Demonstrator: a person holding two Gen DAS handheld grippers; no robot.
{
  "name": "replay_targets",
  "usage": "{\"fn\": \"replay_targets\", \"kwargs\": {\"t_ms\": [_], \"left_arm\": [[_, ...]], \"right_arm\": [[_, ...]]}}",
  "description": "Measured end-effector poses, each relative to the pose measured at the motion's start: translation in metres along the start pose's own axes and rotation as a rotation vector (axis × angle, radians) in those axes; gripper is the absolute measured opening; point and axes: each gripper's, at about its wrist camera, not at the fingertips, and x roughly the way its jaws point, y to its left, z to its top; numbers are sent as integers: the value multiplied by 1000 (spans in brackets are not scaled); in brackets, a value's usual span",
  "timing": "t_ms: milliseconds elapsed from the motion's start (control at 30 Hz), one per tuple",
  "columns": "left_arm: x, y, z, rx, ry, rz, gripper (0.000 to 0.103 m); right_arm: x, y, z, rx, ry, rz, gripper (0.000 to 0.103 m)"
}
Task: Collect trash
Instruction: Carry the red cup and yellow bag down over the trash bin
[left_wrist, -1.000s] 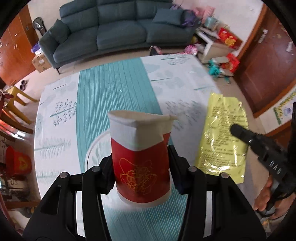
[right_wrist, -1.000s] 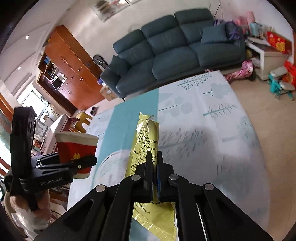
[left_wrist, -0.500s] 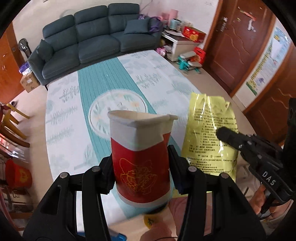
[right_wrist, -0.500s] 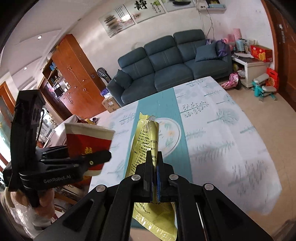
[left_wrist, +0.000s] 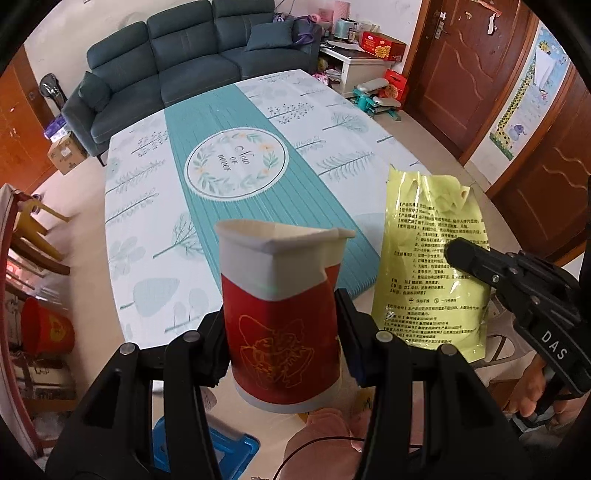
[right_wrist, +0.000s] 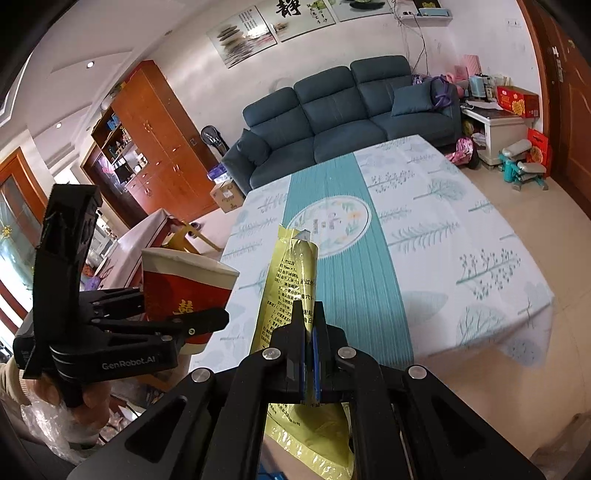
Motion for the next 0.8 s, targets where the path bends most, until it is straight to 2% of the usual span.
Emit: {"fn": "replay_targets", "kwargs": {"t_ms": [233, 433, 600, 800], "left_arm": [[0, -17, -20, -56, 41, 31, 46], [10, -45, -48, -101, 77, 61, 46], [33, -60, -82, -169, 115, 81, 46], [76, -70, -118, -226, 130, 105, 46]], "right_arm": [[-22, -7, -26, -22, 40, 24, 2], [-32, -33, -59, 14, 83, 33, 2], [-23, -59, -93, 44, 121, 31, 2], [11, -87, -138, 60, 146, 14, 2]]}}
